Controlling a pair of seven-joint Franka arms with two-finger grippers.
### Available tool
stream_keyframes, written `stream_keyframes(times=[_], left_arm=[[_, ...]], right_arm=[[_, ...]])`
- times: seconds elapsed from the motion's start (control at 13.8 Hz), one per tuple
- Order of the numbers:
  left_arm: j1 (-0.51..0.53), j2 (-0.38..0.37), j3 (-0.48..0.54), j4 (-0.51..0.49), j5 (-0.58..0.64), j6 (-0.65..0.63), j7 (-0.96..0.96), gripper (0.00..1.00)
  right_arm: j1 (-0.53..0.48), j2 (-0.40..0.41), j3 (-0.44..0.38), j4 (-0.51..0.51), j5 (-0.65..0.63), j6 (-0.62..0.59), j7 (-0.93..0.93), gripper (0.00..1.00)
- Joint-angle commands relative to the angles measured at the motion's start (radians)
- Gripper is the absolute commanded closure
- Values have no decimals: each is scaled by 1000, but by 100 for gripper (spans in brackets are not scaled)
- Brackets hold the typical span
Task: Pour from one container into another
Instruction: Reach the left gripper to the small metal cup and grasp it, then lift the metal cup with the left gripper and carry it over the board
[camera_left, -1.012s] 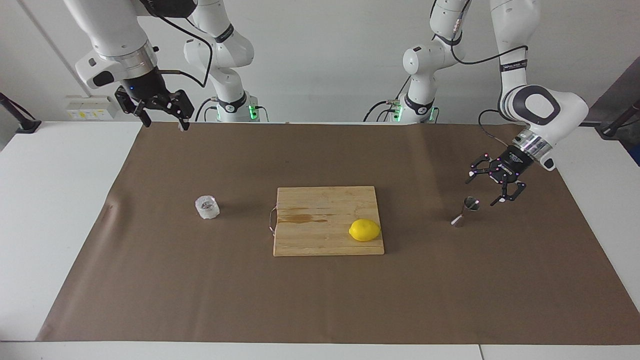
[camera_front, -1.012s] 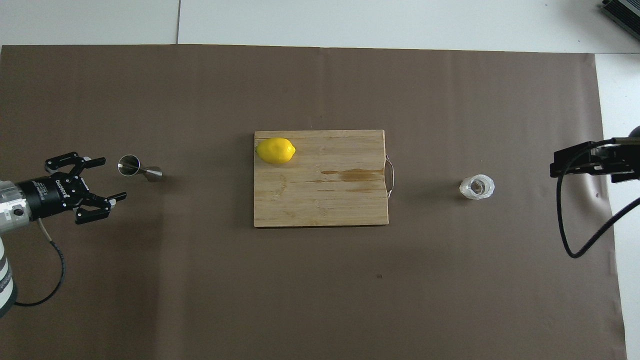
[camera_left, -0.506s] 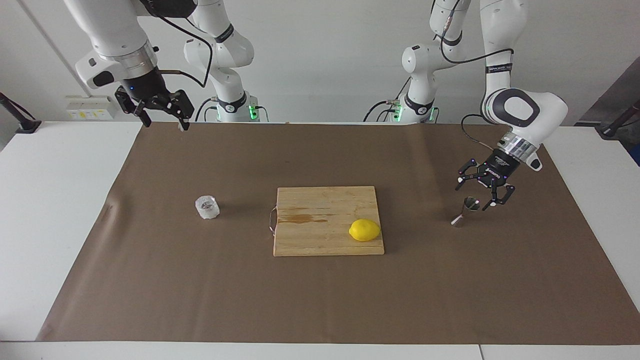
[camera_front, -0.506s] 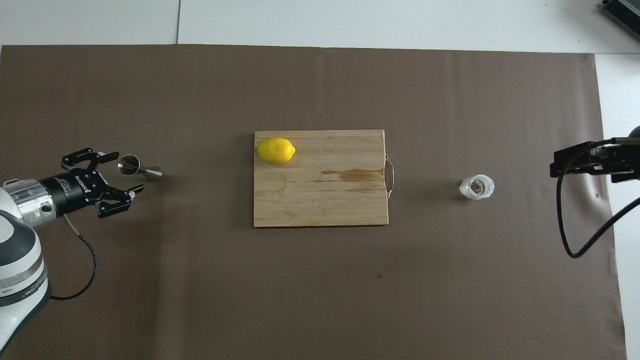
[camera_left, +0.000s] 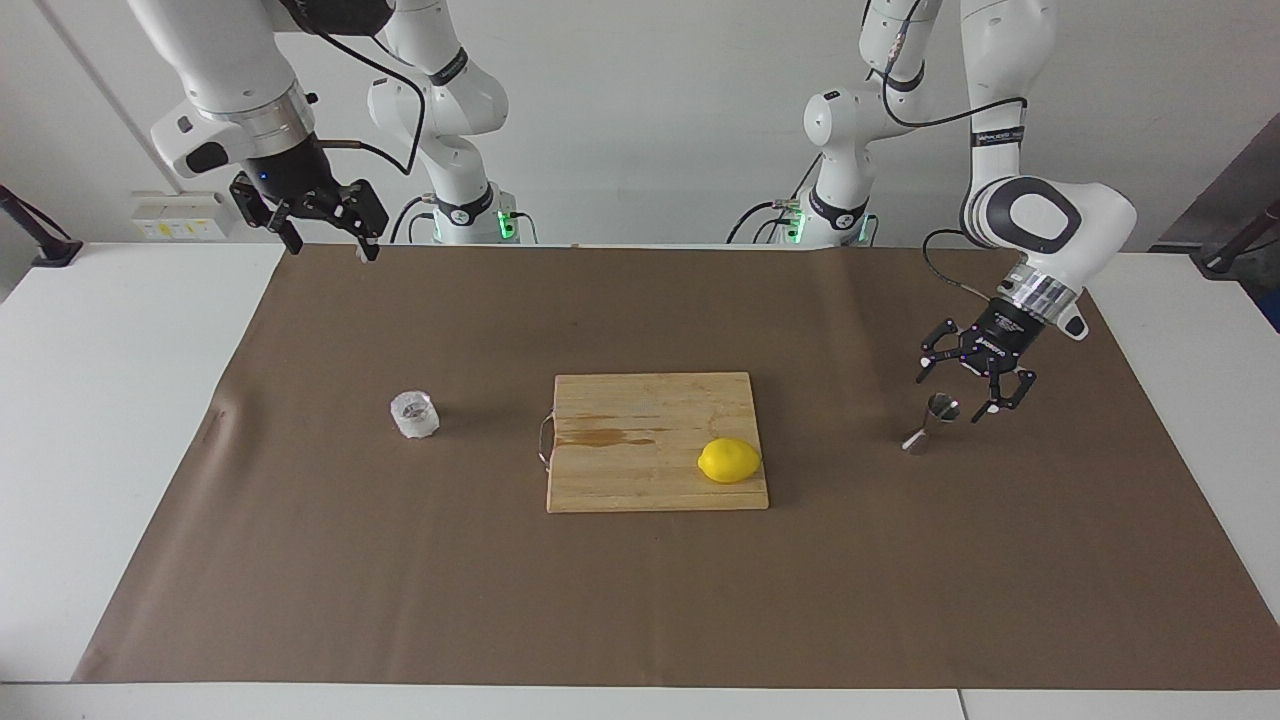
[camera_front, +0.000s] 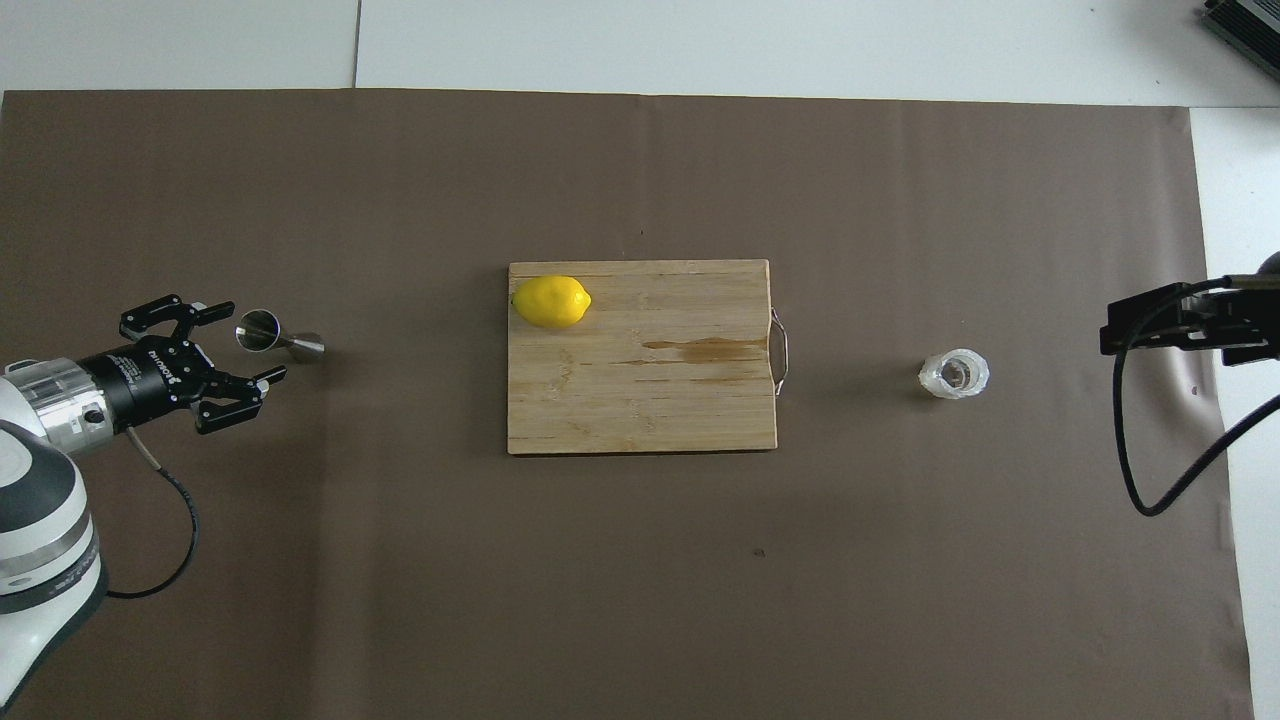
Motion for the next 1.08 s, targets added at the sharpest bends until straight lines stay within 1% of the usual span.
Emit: stream_keyframes(times=[0.0,0.43,0.51,0.58,0.72,1.01], left_arm=[[-34,-17,7,-39,-25,63,-13,0],[-36,-15,7,-40,-25,78,-24,0],[-36,-15,7,-39,-26,80,-32,2],[-37,-13,7,-39,-26,84,-35,9],[-69,-12,7,-39,-28,121,-36,10],[-69,-7,7,-39,-30,123,-38,13]], right_arm=[[-11,-8,6,-1,7,-12,-22,0],[-11,-8,6,-1,7,-12,-22,0],[-11,-8,6,0,7,-12,-22,0],[-11,-8,6,0,7,-12,-22,0],[-11,-8,6,-1,7,-12,-22,0],[-11,-8,6,0,7,-12,-22,0]])
